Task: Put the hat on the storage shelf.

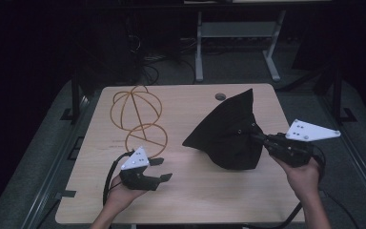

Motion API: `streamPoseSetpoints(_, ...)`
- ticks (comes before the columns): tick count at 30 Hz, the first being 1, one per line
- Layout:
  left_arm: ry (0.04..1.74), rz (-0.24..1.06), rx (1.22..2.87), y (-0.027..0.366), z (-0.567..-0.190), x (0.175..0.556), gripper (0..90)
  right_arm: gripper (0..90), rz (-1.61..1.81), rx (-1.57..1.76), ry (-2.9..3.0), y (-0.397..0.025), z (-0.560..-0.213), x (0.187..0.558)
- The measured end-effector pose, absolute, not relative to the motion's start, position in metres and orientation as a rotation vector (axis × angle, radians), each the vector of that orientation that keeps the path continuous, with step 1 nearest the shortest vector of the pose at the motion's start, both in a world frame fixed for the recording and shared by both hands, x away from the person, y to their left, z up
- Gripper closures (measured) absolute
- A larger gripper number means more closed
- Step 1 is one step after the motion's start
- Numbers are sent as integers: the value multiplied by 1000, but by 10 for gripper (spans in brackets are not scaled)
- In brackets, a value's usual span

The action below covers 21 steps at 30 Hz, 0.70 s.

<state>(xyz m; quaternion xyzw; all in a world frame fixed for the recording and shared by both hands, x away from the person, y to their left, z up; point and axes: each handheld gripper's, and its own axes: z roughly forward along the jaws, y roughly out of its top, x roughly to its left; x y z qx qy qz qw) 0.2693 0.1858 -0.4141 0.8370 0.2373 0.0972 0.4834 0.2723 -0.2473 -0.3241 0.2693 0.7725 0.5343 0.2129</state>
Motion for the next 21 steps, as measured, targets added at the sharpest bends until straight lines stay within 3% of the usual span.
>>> streamPoseSetpoints(21,567,240,2063,190,-423,266,347,889,1535,712,2162,-227,-293,293)
